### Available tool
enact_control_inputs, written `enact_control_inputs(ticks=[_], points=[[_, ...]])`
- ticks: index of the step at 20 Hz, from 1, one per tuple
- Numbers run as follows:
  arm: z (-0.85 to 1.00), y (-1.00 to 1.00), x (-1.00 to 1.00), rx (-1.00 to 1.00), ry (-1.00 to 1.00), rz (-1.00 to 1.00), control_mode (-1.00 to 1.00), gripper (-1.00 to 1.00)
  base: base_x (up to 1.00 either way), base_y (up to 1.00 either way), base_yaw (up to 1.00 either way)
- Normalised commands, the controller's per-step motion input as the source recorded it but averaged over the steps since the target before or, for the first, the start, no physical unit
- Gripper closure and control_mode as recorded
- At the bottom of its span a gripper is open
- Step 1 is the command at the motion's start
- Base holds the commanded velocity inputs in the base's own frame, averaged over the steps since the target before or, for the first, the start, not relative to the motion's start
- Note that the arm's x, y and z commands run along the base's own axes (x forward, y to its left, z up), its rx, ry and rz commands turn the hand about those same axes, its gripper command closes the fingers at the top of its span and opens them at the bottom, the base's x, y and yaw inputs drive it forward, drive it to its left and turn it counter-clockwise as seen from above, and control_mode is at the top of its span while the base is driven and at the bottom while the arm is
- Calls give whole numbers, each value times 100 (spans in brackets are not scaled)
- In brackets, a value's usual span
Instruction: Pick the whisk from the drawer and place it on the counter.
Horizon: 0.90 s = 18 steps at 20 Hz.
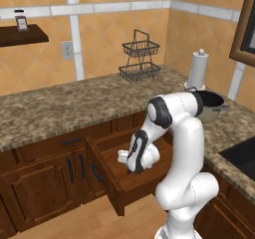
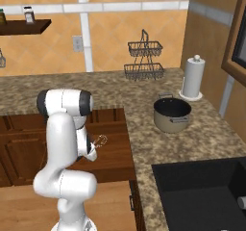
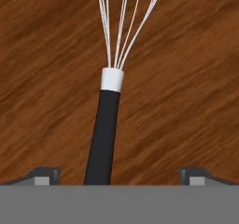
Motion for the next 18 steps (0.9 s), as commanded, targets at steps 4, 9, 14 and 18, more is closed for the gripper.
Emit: enact_control_inputs(ticks=[4, 9, 14, 18], points=[[-50, 10, 0, 0, -4, -4, -100, -100, 0, 0, 0], [-44, 15, 0, -3, -2, -2, -100, -100, 0, 0, 0], [-16, 0, 0, -2, 5, 0, -100, 100, 0, 0, 0], [-7, 0, 0, 0, 1, 0, -100, 100, 0, 0, 0]])
